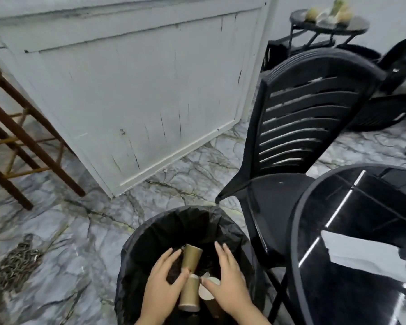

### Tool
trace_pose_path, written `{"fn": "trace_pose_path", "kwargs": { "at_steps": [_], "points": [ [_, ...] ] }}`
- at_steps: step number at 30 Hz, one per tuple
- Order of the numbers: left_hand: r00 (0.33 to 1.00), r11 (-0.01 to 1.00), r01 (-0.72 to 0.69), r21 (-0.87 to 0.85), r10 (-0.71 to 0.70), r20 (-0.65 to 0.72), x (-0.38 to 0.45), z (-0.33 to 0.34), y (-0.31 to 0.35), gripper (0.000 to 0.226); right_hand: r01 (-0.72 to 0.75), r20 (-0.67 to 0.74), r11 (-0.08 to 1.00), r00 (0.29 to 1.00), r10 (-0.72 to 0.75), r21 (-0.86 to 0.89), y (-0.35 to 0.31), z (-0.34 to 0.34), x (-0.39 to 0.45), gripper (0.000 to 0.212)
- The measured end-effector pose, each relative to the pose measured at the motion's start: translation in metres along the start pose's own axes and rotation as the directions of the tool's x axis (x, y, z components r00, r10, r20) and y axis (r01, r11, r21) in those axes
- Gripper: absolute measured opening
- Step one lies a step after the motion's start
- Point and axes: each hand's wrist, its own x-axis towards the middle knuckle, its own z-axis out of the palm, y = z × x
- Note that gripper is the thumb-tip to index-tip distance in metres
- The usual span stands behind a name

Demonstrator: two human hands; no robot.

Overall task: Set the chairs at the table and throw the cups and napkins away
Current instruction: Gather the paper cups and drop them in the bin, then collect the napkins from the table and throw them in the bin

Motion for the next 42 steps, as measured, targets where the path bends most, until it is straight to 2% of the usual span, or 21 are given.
{"fn": "trace_pose_path", "kwargs": {
  "at_steps": [5, 10, 16, 28, 34, 38, 42],
  "points": [
    [0.99, 0.991, -0.13, -0.007, 0.131, 0.045, 0.002, -0.016, 0.081, 0.046, 0.055, -0.145, 0.997, 0.988, -0.048, 0.045, -0.04, -0.071, -0.032, 0.087],
    [0.947, 0.952, -0.297, -0.07, 0.303, 0.104, -0.006, -0.017, 0.155, 0.042, 0.113, -0.33, 0.993, 0.939, -0.093, 0.041, -0.057, -0.131, -0.069, 0.086],
    [0.877, 0.901, -0.408, -0.15, 0.432, 0.208, -0.023, -0.005, 0.216, 0.04, 0.09, -0.501, 0.992, 0.865, -0.034, 0.088, -0.047, -0.184, -0.116, 0.084],
    [0.703, 0.799, -0.574, -0.181, 0.594, 0.392, -0.071, 0.082, 0.296, 0.041, -0.088, -0.681, 0.982, 0.71, 0.178, 0.165, 0.043, -0.255, -0.212, 0.085],
    [0.668, 0.798, -0.572, -0.189, 0.587, 0.457, -0.106, 0.145, 0.324, 0.042, -0.147, -0.729, 0.964, 0.631, 0.265, 0.223, 0.101, -0.289, -0.254, 0.086],
    [0.626, 0.773, -0.613, -0.166, 0.602, 0.495, -0.128, 0.185, 0.335, 0.045, -0.163, -0.723, 0.949, 0.617, 0.312, 0.27, 0.14, -0.308, -0.278, 0.085],
    [0.615, 0.768, -0.62, -0.16, 0.602, 0.509, -0.143, 0.211, 0.339, 0.042, -0.168, -0.721, 0.931, 0.593, 0.359, 0.325, 0.173, -0.321, -0.296, 0.083]
  ]
}}
